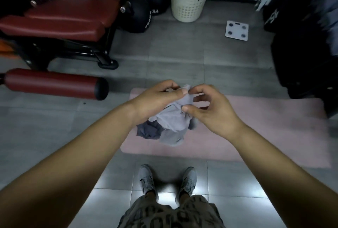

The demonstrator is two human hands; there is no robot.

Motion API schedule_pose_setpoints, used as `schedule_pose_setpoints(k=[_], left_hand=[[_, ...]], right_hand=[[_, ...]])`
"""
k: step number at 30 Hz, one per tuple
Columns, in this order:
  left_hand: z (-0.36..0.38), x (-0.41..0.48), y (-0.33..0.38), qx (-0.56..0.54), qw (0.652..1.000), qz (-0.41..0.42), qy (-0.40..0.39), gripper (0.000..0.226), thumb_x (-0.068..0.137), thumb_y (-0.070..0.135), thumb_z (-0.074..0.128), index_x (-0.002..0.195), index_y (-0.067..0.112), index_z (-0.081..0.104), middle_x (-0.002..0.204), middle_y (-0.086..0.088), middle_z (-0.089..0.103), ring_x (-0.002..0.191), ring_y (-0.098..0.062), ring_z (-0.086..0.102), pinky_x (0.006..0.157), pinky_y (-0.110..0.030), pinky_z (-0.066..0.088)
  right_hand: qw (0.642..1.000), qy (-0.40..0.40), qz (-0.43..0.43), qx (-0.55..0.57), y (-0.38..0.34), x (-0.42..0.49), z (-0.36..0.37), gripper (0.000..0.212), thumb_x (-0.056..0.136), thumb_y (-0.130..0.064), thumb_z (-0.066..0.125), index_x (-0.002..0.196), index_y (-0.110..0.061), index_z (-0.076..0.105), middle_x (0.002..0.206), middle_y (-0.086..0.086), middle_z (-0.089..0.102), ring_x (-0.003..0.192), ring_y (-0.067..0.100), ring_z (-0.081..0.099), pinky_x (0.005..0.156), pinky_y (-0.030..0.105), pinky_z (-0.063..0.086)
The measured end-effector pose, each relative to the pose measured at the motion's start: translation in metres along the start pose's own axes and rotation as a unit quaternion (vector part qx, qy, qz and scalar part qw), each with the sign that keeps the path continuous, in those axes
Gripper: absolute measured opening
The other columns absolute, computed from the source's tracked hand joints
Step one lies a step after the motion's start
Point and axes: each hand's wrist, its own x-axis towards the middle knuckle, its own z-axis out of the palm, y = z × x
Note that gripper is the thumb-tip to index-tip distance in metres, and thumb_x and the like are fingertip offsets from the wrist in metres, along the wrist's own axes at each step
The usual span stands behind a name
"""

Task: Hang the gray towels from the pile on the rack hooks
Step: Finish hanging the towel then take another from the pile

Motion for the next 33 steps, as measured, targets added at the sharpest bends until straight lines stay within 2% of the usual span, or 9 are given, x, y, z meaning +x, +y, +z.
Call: schedule_pose_setpoints(k=[5,9,11,14,19,25,28,30,33], left_hand=[[-0.001,-0.012,0.02,-0.034,0.998,-0.005,-0.045,0.03,0.093,0.027,0.069,0.118,0.011,0.062,0.1,-0.011,0.07,0.09,-0.023,0.068,0.081,-0.037,0.053],[-0.004,-0.018,0.022,0.008,0.998,0.0,-0.063,0.031,0.09,0.036,0.071,0.113,0.015,0.069,0.107,-0.01,0.074,0.102,-0.027,0.071,0.091,-0.041,0.053],[-0.005,-0.022,0.022,0.006,0.998,-0.003,-0.065,0.026,0.091,0.031,0.071,0.111,0.014,0.069,0.103,-0.01,0.074,0.096,-0.026,0.071,0.084,-0.037,0.055],[-0.007,-0.027,0.027,-0.003,0.998,0.003,-0.065,0.02,0.09,0.026,0.071,0.105,0.013,0.067,0.089,-0.004,0.07,0.08,-0.017,0.066,0.067,-0.027,0.053],[-0.015,-0.027,0.032,-0.024,0.999,-0.008,-0.042,0.024,0.082,0.031,0.078,0.094,0.015,0.065,0.085,-0.005,0.066,0.077,-0.018,0.062,0.066,-0.027,0.05],[-0.005,-0.025,0.033,-0.094,0.995,-0.015,-0.008,0.012,0.09,0.027,0.071,0.087,0.017,0.066,0.083,-0.007,0.066,0.077,-0.022,0.062,0.063,-0.026,0.048],[0.0,-0.026,0.036,-0.12,0.992,-0.018,-0.033,0.016,0.088,0.026,0.072,0.079,0.016,0.066,0.075,-0.003,0.067,0.068,-0.017,0.063,0.06,-0.024,0.051],[-0.001,-0.03,0.037,-0.162,0.984,-0.028,-0.066,0.015,0.085,0.024,0.073,0.086,0.011,0.066,0.081,-0.006,0.069,0.074,-0.019,0.066,0.067,-0.027,0.055],[0.001,-0.032,0.036,-0.223,0.97,-0.044,-0.085,0.039,0.091,0.018,0.069,0.122,-0.004,0.061,0.108,-0.017,0.067,0.099,-0.029,0.065,0.086,-0.037,0.055]], right_hand=[[0.999,0.001,-0.048,-0.003,-0.009,-0.008,-0.01,0.037,0.085,-0.026,0.079,0.117,-0.036,0.064,0.123,0.001,0.056,0.07,0.006,0.061,0.071,0.017,0.048],[0.994,0.028,-0.104,-0.034,-0.019,-0.006,-0.016,0.02,0.089,-0.017,0.074,0.089,-0.036,0.068,0.105,0.009,0.062,0.09,0.016,0.063,0.084,0.022,0.048],[0.995,0.017,-0.097,-0.018,-0.023,-0.003,-0.021,0.015,0.092,-0.017,0.068,0.082,-0.029,0.067,0.096,0.007,0.066,0.091,0.013,0.063,0.083,0.024,0.048],[0.998,0.022,-0.061,0.006,-0.028,-0.002,-0.025,0.018,0.1,-0.015,0.058,0.082,-0.018,0.059,0.075,-0.002,0.058,0.07,0.006,0.05,0.068,0.02,0.042],[0.998,0.055,-0.007,0.025,-0.034,-0.004,-0.028,0.021,0.101,-0.021,0.056,0.08,-0.017,0.055,0.072,-0.001,0.051,0.064,0.007,0.044,0.061,0.019,0.04],[0.996,-0.069,-0.008,0.053,-0.043,-0.015,-0.03,0.027,0.089,-0.039,0.069,0.092,-0.013,0.066,0.08,-0.002,0.063,0.074,0.007,0.057,0.068,0.023,0.049],[0.996,-0.063,0.001,0.055,-0.04,-0.016,-0.035,0.026,0.092,-0.031,0.071,0.082,-0.008,0.063,0.073,0.003,0.057,0.067,0.015,0.051,0.061,0.028,0.043],[0.996,-0.027,0.015,0.088,-0.037,-0.016,-0.04,0.028,0.093,-0.031,0.069,0.079,-0.008,0.061,0.073,0.009,0.049,0.07,0.02,0.043,0.062,0.031,0.037],[0.991,0.014,0.043,0.123,-0.036,-0.016,-0.043,0.041,0.087,-0.04,0.066,0.083,0.001,0.06,0.081,0.011,0.052,0.076,0.023,0.042,0.072,0.038,0.033]])
